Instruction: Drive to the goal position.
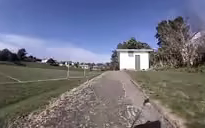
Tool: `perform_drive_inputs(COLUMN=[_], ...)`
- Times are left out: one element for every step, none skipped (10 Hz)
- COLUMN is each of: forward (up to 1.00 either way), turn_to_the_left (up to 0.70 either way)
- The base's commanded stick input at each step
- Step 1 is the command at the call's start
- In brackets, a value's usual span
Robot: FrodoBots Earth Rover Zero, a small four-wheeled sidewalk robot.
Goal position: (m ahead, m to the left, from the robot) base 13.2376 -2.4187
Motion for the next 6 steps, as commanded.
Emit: perform_drive_inputs(forward=[0.70, 0.70, 0.70, 0.70, 0.70, 0.70], turn_to_the_left=[-0.14, -0.14, -0.14, -0.14, -0.14, -0.12])
